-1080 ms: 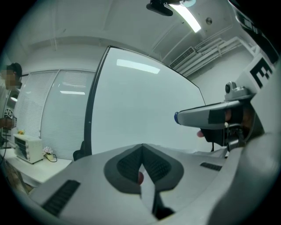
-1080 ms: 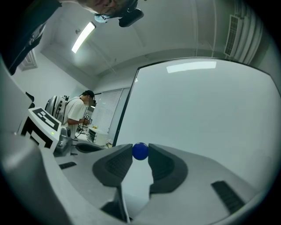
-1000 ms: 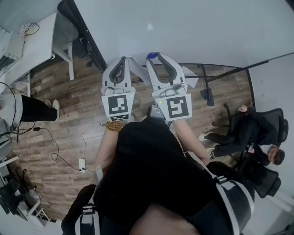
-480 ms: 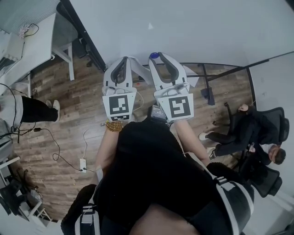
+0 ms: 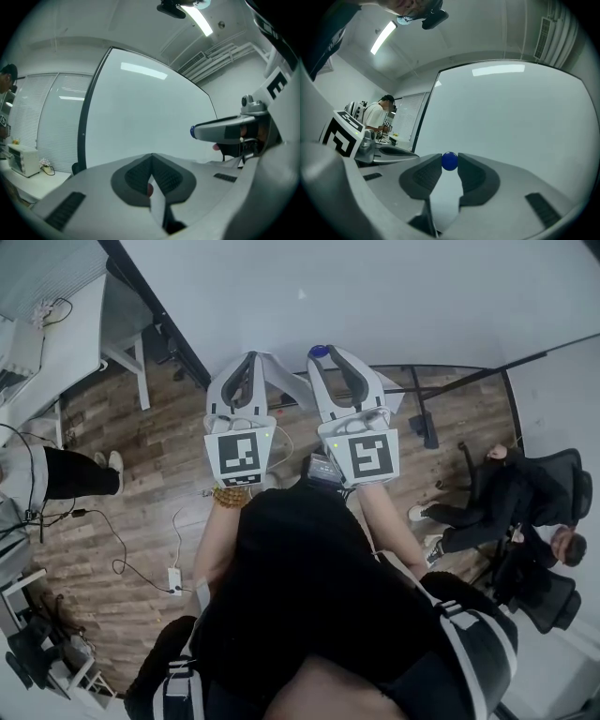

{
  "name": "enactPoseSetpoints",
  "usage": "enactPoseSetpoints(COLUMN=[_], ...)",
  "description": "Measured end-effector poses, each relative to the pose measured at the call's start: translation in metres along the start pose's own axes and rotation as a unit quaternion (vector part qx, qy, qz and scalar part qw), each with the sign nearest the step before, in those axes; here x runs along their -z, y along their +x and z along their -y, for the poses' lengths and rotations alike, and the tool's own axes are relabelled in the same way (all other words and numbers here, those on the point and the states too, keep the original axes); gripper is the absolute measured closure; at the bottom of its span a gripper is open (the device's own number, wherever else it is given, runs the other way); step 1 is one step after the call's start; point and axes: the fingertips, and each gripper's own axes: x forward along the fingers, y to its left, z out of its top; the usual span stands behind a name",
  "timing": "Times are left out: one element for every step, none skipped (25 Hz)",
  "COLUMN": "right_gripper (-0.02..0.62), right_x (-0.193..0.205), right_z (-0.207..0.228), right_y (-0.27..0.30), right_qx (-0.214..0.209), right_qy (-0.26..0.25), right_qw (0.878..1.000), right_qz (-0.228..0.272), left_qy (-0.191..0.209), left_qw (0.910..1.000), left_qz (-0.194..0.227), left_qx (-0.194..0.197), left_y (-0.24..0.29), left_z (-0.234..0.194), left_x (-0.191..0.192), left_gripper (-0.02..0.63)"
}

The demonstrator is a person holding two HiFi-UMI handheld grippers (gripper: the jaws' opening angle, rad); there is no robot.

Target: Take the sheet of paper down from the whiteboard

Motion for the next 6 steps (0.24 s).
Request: enactPoseSetpoints(right_gripper=[0.491,0.491,0.492,0.492,0.492,0.492], right_x=[-0.001,-0.002,-0.001,-0.002,-0.002,-0.003], right_z=[0.004,0.009,0.015,0.021,0.027,0.033], right_y=[-0.001,-0.002,-0.004,-0.005,-0.007,-0.009], right_qx=[0.003,0.007,0.010,0.014,0.017,0.021], right_qy=[0.001,0.000,-0.001,-0.001,-0.001,-0.001], right_qw=[1.000,1.000,1.000,1.000,1.000,1.000], right_qz=[0.001,0.001,0.000,0.000,0.001,0.002], left_qy=[0.001,0.001,0.002,0.002,0.002,0.002], left_qw=[1.0000,1.0000,1.0000,1.0000,1.0000,1.0000], left_qz=[0.002,0.004,0.006,0.007,0.008,0.009], left_qx=[0.000,0.001,0.000,0.000,-0.001,-0.002], left_y=[0.001,0.003,0.005,0.007,0.009,0.012], left_z=[0.000,0.000,0.000,0.001,0.001,0.001], left_x=[-0.002,-0.004,-0.005,-0.006,-0.007,-0.008], left_gripper=[0.597,0.597,0.597,0.597,0.597,0.597])
